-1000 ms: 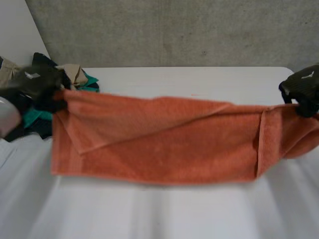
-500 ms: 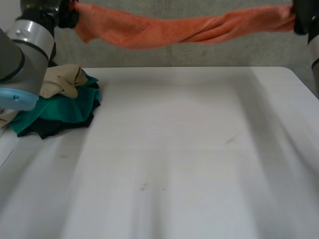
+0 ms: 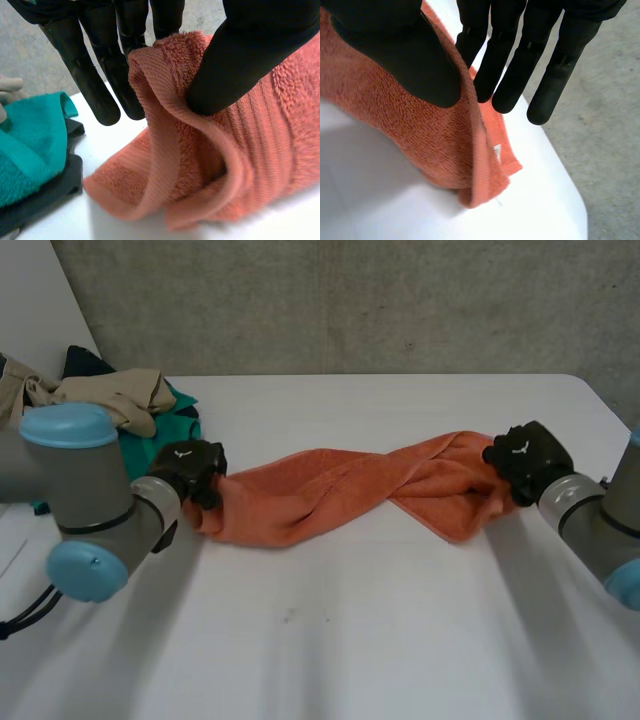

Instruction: Fold the laundry.

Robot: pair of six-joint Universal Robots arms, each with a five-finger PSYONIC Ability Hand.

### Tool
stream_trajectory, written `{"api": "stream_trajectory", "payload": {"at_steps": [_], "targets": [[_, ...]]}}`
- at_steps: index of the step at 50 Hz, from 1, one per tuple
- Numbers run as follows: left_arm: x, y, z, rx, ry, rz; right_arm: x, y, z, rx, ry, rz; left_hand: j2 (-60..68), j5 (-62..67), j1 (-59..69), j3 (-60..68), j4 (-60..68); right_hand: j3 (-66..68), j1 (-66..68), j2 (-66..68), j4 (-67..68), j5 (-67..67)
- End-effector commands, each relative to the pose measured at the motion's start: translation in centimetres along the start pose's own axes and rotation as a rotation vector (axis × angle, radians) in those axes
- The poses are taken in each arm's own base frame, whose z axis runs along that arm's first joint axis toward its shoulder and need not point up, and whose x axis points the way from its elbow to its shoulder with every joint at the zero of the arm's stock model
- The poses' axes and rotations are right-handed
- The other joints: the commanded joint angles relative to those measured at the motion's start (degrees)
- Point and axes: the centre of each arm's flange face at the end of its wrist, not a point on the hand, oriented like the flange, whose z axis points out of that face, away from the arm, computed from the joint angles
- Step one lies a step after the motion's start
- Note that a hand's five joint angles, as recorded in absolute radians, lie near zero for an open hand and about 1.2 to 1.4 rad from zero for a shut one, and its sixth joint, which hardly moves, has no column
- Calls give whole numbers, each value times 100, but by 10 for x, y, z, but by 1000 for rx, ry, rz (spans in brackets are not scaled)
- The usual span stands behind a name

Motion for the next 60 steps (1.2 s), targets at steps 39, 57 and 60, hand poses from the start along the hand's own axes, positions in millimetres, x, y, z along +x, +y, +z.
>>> {"api": "stream_trajectory", "payload": {"at_steps": [39, 57, 60], "targets": [[15, 27, -23, 87, 85, 301, -23, -1, -8, -37, -21, 10, -2047, -1805, -1628, -2022, -2066, 1199, 1595, 1319, 1142, 1216], [-8, 40, 33, 90, 24, 436, -21, 1, -9, -44, -16, 10, 1135, 1378, 1554, 1160, 1116, 1199, 1595, 1319, 1142, 1216], [-4, 37, 30, 89, 33, 431, -21, 1, -9, -47, -19, 11, 1142, 1384, 1561, 1167, 1123, 1199, 1595, 1319, 1142, 1216]]}}
